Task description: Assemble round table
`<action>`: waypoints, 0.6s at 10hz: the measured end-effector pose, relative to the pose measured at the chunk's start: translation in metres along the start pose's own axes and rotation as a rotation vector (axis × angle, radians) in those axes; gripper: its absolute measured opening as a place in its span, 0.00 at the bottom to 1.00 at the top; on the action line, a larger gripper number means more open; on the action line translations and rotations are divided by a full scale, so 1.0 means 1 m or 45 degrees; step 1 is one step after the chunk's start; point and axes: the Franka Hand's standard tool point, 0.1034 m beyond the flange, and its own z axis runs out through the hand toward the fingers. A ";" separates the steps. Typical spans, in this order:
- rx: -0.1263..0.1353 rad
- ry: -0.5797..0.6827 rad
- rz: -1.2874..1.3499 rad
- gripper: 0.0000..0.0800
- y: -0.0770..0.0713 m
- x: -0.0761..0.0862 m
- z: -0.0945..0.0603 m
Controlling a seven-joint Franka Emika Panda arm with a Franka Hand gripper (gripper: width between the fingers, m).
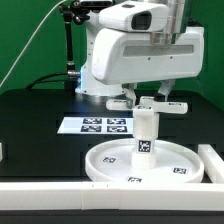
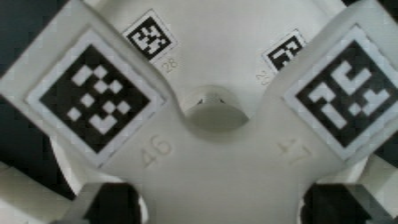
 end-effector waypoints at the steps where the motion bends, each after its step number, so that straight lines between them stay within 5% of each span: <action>1: 0.026 0.005 0.224 0.56 -0.001 -0.002 0.001; 5: 0.193 0.015 0.935 0.56 -0.003 -0.003 0.002; 6: 0.192 0.012 1.014 0.56 -0.005 -0.002 0.002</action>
Offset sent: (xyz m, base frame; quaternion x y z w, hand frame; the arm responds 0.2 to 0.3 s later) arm -0.0162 0.0063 -0.0089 0.1021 -0.0456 0.3184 0.9413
